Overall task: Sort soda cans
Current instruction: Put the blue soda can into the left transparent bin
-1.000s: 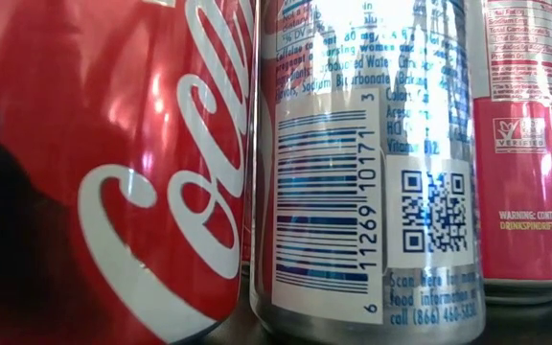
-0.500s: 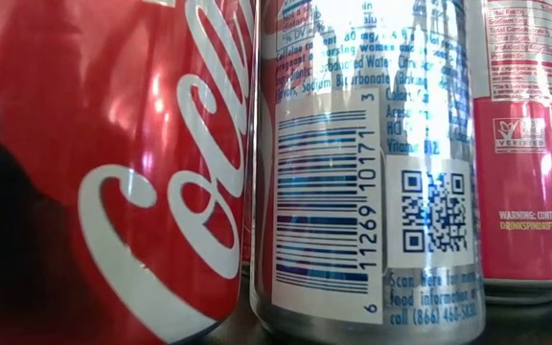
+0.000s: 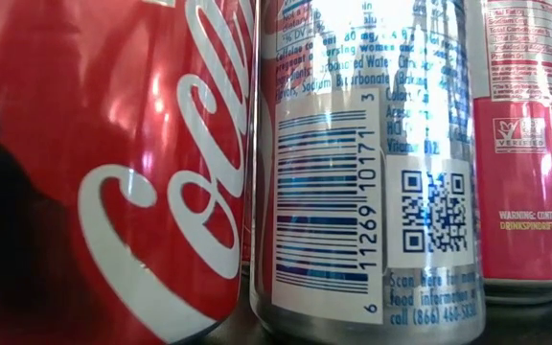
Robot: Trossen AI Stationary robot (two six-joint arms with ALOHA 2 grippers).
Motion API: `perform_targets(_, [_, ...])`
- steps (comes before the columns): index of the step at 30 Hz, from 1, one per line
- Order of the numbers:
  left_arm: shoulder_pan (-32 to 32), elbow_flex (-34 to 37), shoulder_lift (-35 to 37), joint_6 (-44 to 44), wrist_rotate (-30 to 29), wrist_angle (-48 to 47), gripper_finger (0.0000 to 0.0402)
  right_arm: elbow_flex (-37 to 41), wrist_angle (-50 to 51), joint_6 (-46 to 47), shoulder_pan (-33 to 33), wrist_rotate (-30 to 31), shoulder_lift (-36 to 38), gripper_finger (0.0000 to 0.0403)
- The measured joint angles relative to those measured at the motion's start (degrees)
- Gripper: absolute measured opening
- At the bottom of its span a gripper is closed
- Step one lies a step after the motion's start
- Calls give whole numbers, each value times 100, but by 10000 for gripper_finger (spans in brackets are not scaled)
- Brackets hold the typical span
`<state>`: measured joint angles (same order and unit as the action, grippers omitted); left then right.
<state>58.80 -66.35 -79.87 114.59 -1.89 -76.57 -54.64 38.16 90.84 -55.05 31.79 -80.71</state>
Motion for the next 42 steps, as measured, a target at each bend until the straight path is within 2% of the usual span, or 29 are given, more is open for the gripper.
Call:
perform_targets(15, [129, -3, -659, -290, 209, 193, 283, -2, -30, -23, 0, -3, 0, 396])
perform_targets(34, [130, -4, -676, -245, 210, 205, 283, -2, -197, -6, 0, -8, 0, 396])
perform_targets(42, [128, -4, -674, -267, 301, 229, 255, -2, -218, -11, -1, -7, 0, 396])
